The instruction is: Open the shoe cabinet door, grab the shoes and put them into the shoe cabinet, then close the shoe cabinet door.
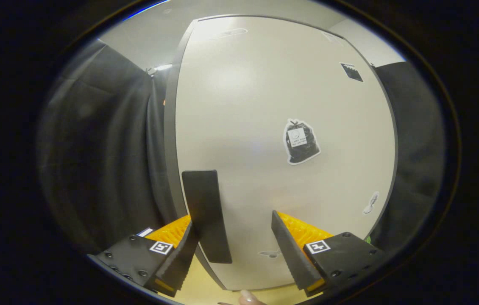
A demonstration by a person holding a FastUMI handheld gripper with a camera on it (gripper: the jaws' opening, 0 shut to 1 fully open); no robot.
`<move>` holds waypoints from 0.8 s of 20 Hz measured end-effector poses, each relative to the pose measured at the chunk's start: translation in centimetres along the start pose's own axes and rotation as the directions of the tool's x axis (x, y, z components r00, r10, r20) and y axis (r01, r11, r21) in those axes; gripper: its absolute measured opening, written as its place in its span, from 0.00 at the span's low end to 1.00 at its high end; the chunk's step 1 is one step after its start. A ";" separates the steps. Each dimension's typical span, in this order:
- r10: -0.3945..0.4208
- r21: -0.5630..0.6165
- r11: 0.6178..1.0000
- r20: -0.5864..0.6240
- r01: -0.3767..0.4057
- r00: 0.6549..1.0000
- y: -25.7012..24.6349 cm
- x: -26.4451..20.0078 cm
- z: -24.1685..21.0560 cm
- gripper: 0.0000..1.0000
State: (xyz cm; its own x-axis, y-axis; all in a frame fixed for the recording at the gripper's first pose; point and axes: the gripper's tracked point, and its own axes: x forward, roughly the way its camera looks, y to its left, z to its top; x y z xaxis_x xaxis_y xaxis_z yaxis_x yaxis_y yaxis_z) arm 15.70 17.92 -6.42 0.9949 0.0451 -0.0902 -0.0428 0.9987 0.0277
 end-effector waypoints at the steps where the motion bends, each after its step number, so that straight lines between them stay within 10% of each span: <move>1: -0.001 0.004 1.000 -0.001 0.001 1.000 0.1 0.0 0.0 0.98; 16: 0.050 0.000 0.999 0.049 -0.050 0.998 -0.1 -3.8 1.8 0.98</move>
State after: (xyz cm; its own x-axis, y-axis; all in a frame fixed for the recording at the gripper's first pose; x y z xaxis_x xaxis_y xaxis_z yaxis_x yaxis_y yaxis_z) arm 12.12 17.63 -4.32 0.9948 0.0941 -0.0396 -0.0929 0.9952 0.0323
